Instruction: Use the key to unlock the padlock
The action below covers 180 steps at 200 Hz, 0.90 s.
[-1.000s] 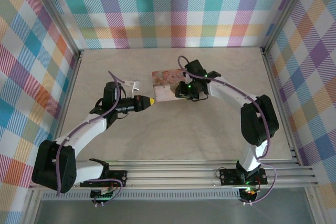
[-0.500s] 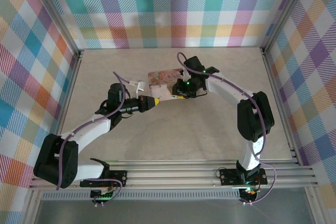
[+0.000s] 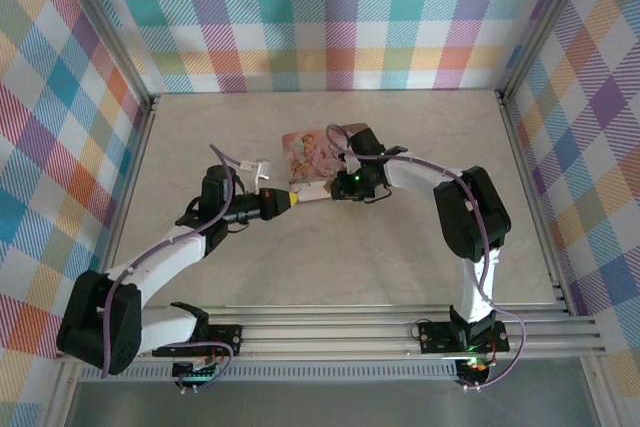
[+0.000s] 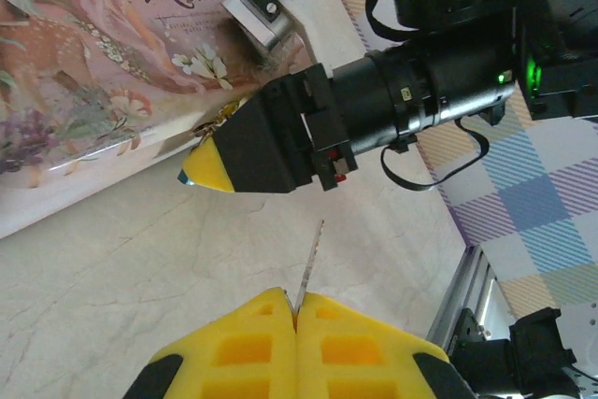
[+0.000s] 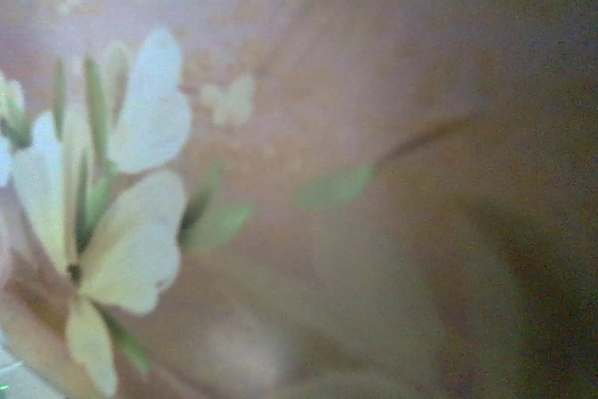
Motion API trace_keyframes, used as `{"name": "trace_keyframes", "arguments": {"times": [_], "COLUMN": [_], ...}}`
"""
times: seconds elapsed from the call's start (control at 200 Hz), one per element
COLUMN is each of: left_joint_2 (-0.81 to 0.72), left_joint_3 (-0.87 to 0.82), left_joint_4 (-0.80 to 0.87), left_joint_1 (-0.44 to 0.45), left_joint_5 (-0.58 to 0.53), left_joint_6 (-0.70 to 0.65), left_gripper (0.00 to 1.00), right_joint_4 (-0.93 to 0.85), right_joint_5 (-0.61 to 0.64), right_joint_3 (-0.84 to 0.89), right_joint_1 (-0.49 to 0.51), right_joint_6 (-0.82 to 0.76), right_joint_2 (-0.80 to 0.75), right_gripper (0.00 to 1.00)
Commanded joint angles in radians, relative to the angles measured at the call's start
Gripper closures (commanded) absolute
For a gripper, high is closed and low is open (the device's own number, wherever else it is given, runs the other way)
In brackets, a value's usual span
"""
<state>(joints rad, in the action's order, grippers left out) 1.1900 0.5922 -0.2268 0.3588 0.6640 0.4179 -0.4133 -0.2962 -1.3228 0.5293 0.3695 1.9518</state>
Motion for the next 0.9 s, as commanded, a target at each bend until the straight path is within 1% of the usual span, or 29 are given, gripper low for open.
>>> {"name": "trace_keyframes", "arguments": {"times": [0.0,0.04,0.105,0.165,0.31,0.38,0.6,0.895], "left_joint_2": [-0.045,-0.057,-0.078,-0.096,-0.130,-0.140,-0.162,-0.187], "left_joint_3": [-0.018,-0.021,-0.027,-0.034,-0.037,-0.035,-0.038,-0.038], "left_joint_4": [0.056,0.066,0.081,0.094,0.125,0.135,0.157,0.193], "left_joint_1": [0.006,0.006,0.006,0.007,0.006,0.006,0.006,0.006], "left_joint_5": [-0.034,-0.040,-0.054,-0.068,-0.085,-0.091,-0.111,-0.128], "left_joint_6": [-0.024,-0.023,-0.024,-0.025,-0.023,-0.024,-0.020,-0.013], "left_gripper": [1.00,1.00,1.00,1.00,1.00,1.00,1.00,1.00], "right_joint_4": [0.097,0.117,0.152,0.171,0.189,0.196,0.219,0.248], "right_joint_5": [0.055,0.079,0.120,0.162,0.234,0.247,0.310,0.391], "right_joint_3": [0.028,0.043,0.069,0.087,0.102,0.102,0.096,0.070], "right_joint_1": [-0.005,-0.004,-0.003,-0.002,0.004,0.010,0.031,0.088], "right_joint_6": [-0.057,-0.064,-0.073,-0.076,-0.076,-0.087,-0.093,-0.124], "right_joint_2": [-0.005,-0.008,-0.017,-0.022,-0.030,-0.035,-0.033,-0.019], "right_gripper": [1.00,1.00,0.91,0.85,0.59,0.53,0.46,0.44]}}
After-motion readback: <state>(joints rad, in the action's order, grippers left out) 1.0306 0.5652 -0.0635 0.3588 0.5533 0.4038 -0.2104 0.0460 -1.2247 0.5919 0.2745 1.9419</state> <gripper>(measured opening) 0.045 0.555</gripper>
